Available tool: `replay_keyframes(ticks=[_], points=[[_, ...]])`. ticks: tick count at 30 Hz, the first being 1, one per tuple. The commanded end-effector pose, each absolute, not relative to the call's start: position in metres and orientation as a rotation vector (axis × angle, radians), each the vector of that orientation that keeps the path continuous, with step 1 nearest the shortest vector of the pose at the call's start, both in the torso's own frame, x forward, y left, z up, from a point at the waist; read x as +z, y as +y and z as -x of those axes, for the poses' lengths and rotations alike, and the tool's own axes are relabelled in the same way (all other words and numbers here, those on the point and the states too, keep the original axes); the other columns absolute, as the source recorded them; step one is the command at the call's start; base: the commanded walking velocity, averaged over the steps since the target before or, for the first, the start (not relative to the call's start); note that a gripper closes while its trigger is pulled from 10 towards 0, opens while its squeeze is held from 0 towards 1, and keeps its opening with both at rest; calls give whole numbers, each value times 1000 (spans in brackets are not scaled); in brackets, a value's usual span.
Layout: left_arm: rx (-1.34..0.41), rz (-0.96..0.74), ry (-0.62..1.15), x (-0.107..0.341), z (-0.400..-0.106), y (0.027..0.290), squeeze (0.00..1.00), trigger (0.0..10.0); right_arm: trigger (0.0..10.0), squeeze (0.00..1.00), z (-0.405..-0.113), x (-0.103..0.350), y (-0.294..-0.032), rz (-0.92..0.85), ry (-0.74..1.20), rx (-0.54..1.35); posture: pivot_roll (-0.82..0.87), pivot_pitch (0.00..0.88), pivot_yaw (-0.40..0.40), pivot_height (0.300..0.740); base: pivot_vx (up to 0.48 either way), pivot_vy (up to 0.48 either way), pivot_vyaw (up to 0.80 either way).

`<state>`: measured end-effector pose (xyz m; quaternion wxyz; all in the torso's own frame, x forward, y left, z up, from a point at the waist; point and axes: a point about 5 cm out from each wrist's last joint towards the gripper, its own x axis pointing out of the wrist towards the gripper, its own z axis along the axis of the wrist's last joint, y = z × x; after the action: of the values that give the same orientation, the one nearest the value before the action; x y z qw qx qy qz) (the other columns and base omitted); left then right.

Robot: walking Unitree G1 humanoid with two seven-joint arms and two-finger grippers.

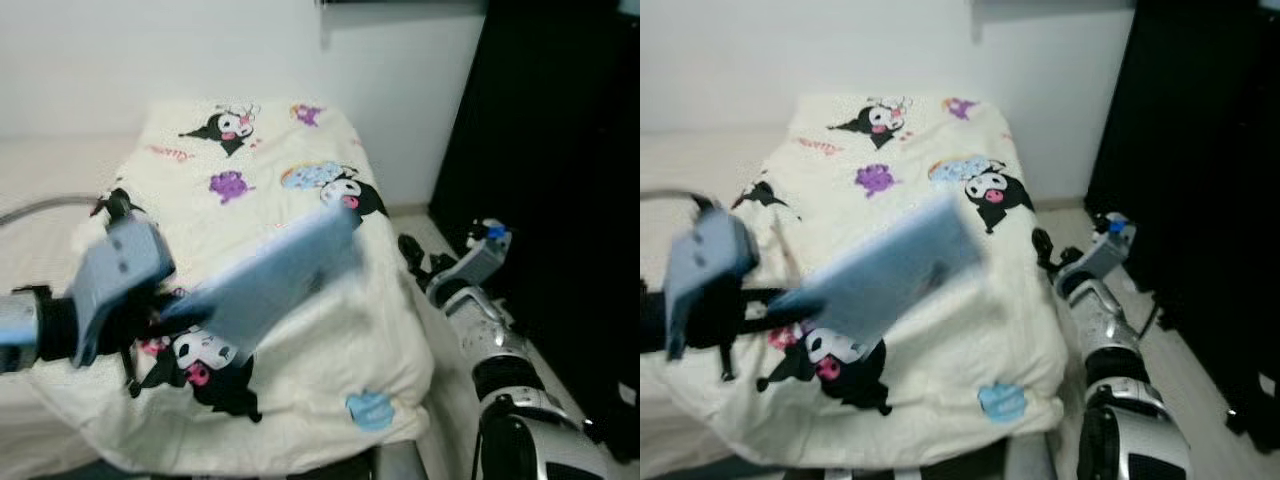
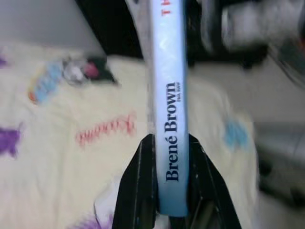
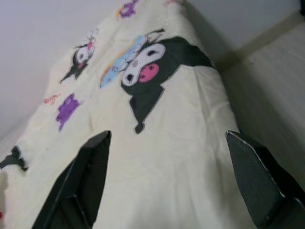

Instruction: Clean up the room

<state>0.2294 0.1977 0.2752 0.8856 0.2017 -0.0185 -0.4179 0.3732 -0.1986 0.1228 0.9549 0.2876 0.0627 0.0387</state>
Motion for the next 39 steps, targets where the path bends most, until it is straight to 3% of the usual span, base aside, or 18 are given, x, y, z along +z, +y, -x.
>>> replay_keyframes(ticks=[1, 2, 3, 6, 9, 10, 15, 16, 18, 21, 23, 26, 39], points=[[-773, -343, -43, 270, -240, 202, 0, 0, 10000, 0, -373, 121, -196, -577, 136, 84, -44, 17, -30, 475, 0, 0, 0], [-664, -233, -17, 260, -255, 202, 0, 0, 10000, 0, -374, 122, -197, -575, 135, 83, -46, 16, -30, 475, 0, 0, 0], [-664, -233, -17, 260, -255, 202, 0, 0, 10000, 0, -374, 122, -197, -575, 135, 83, -46, 16, -30, 475, 0, 0, 0], [-358, 46, 206, 200, -282, 202, 0, 0, 10000, 0, -374, 122, -198, -569, 132, 80, -54, 16, -33, 475, 0, 0, 0], [-241, 89, 328, 173, -282, 210, 0, 0, 10000, 0, -374, 123, -199, -566, 131, 80, -54, 16, -33, 475, 0, 0, 0], [-13, 138, 484, 133, -273, 233, 0, 0, 10000, 0, -374, 124, -200, -562, 129, 80, -49, 13, -37, 475, 0, 0, 0], [111, 177, 534, 119, -263, 247, 0, 0, 10000, 0, -375, 125, -200, -559, 130, 80, -45, 11, -34, 475, 0, 0, 0], [212, 205, 518, 119, -259, 258, 0, 0, 10000, 0, -375, 125, -200, -557, 130, 81, -43, 10, -32, 475, 0, 0, 0], [388, 195, 463, 129, -252, 283, 0, 0, 10000, 0, -375, 125, -199, -560, 129, 83, -37, 10, -33, 475, 0, 0, 0], [447, 186, 444, 133, -250, 290, 0, 0, 10000, 0, -376, 125, -199, -561, 128, 83, -37, 10, -33, 475, 0, 0, 0], [572, 35, 346, 164, -243, 307, 0, 39, 10000, 0, -376, 124, -197, -557, 136, 89, -23, 11, -38, 475, 0, 0, 0], [663, -35, 296, 183, -236, 313, 0, 0, 10000, 0, -376, 124, -195, -555, 140, 92, -10, 18, -38, 475, 0, 0, 0], [850, -120, 457, 148, -197, 333, 0, 0, 10000, 0, -375, 121, -195, -561, 149, 85, 3, 30, -30, 475, 0, 0, 0]])
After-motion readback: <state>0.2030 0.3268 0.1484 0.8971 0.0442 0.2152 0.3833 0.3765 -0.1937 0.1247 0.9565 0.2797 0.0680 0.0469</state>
